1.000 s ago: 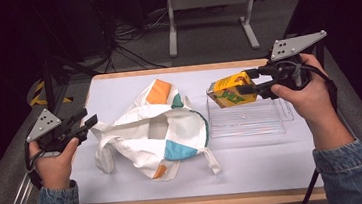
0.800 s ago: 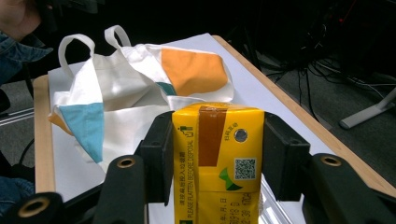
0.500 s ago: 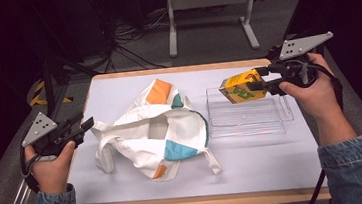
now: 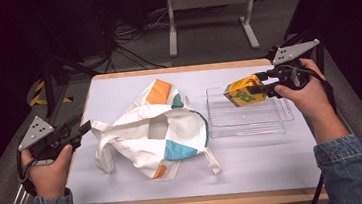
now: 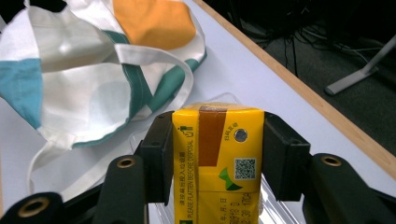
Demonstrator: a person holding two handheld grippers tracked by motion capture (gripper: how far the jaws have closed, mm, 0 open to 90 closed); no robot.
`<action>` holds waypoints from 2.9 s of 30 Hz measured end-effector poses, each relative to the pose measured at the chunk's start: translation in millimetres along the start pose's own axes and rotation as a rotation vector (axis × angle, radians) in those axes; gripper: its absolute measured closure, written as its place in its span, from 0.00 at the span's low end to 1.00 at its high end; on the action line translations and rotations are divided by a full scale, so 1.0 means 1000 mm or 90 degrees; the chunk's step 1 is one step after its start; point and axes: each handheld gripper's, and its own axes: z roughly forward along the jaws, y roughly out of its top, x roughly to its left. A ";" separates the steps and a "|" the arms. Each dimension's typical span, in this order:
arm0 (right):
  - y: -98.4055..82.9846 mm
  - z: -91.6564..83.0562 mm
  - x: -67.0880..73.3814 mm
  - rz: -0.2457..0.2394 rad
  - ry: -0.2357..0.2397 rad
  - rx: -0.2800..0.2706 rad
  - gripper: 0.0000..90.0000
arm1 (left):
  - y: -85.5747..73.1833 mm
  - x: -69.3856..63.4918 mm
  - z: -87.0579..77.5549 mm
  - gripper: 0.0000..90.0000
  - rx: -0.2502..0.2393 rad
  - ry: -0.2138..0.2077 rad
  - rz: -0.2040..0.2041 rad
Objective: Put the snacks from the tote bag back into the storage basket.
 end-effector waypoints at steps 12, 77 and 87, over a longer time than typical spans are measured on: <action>-0.021 0.024 -0.013 0.017 -0.015 0.062 0.56 | 0.000 0.002 -0.001 0.60 -0.006 0.000 -0.006; -0.024 0.110 -0.025 0.007 -0.004 0.112 0.55 | 0.003 0.005 0.002 0.60 -0.012 -0.005 -0.004; -0.019 0.124 -0.023 -0.002 -0.006 0.120 0.54 | 0.003 0.005 0.004 0.60 -0.011 -0.006 -0.004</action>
